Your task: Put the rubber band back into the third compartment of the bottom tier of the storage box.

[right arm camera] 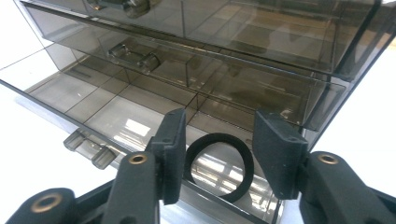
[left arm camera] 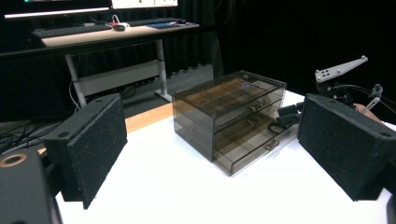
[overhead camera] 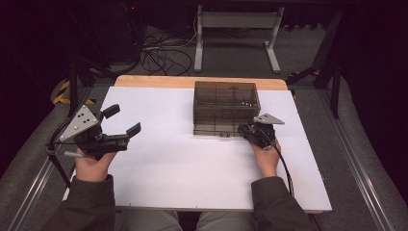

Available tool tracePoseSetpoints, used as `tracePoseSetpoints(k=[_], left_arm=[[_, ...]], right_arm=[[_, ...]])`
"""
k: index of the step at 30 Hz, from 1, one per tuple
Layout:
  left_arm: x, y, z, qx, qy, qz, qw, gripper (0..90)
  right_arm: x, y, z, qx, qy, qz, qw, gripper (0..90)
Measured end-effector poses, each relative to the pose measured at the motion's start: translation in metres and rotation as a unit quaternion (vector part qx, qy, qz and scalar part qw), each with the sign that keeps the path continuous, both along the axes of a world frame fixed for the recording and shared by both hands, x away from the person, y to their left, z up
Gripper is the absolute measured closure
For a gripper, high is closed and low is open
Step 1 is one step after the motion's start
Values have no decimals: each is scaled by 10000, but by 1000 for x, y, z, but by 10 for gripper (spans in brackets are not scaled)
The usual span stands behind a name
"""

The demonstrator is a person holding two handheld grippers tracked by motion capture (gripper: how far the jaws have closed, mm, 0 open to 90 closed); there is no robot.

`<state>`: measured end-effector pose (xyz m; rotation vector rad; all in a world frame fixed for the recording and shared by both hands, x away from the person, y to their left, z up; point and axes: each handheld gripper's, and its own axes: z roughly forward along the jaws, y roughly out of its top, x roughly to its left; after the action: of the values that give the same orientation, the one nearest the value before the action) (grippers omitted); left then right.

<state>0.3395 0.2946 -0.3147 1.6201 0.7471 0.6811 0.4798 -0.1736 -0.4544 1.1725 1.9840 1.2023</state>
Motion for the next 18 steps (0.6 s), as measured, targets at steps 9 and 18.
tracePoseSetpoints(k=[9, 18], left_arm=[[0, 1, 1, -2, -13, 7, 10000, 91], [0, 1, 1, 0, -15, 3, 10000, 90]], right_arm=[[-4, 2, 4, 81, -28, 120, 9999, 461], [-8, 1, 10, 254, -76, 194, 9995, 387]])
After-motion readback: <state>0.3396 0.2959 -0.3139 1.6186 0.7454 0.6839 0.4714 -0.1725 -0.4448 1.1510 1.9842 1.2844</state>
